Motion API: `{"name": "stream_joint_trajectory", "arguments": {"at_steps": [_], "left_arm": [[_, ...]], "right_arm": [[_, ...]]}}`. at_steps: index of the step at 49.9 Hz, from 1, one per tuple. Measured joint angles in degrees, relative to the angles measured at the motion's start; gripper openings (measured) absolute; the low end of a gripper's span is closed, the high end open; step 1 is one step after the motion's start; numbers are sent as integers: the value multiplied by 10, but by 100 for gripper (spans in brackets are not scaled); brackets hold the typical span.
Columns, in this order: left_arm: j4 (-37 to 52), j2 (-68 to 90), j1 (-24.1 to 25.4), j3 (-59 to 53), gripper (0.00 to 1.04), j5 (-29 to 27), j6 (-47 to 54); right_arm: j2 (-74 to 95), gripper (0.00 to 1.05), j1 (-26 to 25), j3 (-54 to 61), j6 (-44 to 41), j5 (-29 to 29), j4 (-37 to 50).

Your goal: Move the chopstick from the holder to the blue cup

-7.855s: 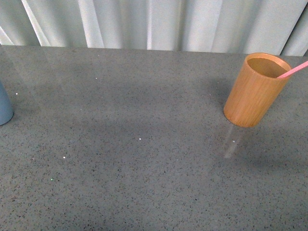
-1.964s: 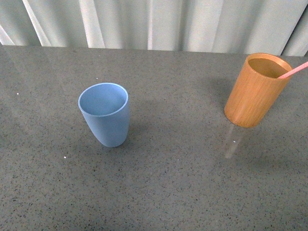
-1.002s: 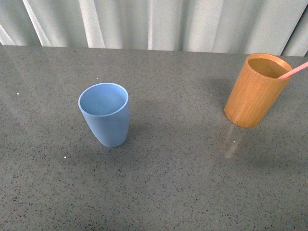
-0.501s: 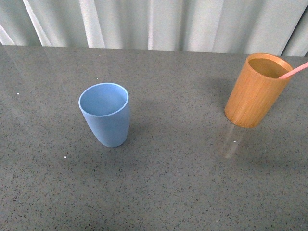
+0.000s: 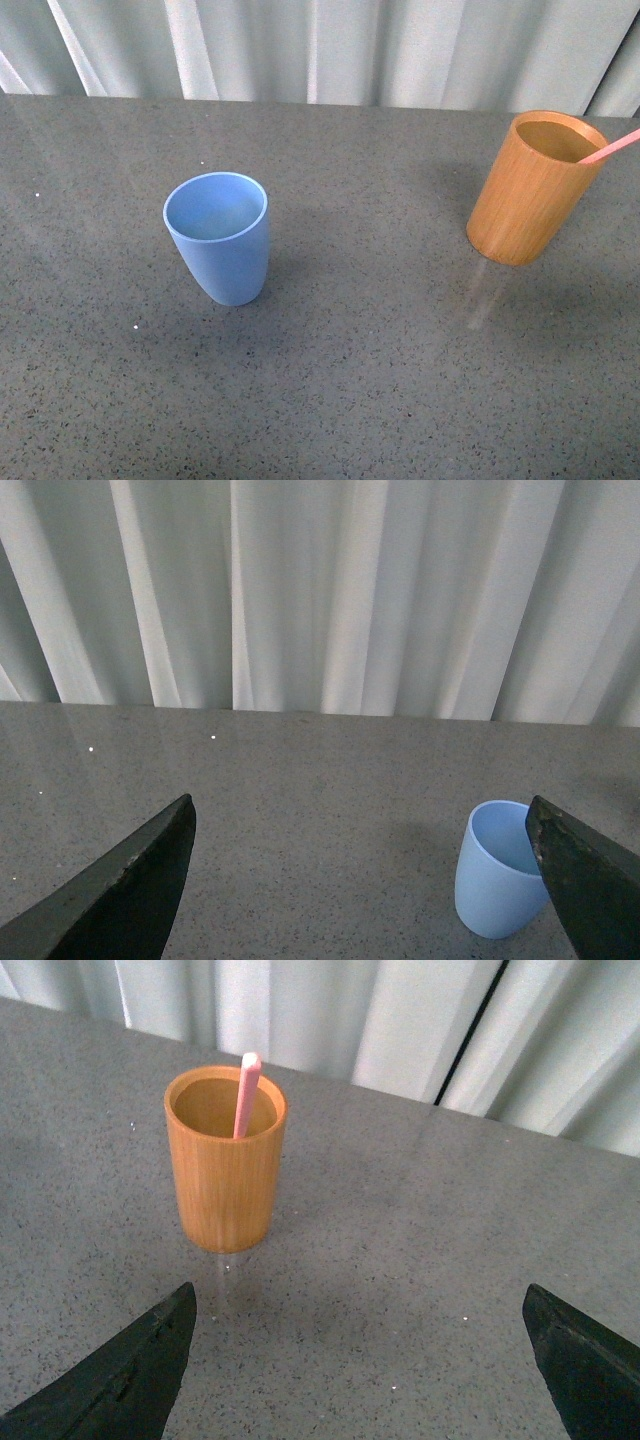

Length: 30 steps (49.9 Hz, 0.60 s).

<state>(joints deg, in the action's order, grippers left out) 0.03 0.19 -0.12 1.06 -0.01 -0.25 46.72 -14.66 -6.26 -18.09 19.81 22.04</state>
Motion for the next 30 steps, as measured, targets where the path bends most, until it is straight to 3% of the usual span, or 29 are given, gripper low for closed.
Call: {"name": "stream_joint_trajectory", "arguments": {"at_steps": [9,15,20,30], "left_arm": [[0,0,0,0,98,0,0],[0,0,0,0,98,0,0],[0,0,0,0,98,0,0],[0,0,0,0,98,0,0]], "right_arm": [[323,95,2,-2,-16,26,347],[475,95,10,-35,-11,27,489],[562,95,23,-66,-4,29,545],[608,95,57,-116,9,38,551]]}}
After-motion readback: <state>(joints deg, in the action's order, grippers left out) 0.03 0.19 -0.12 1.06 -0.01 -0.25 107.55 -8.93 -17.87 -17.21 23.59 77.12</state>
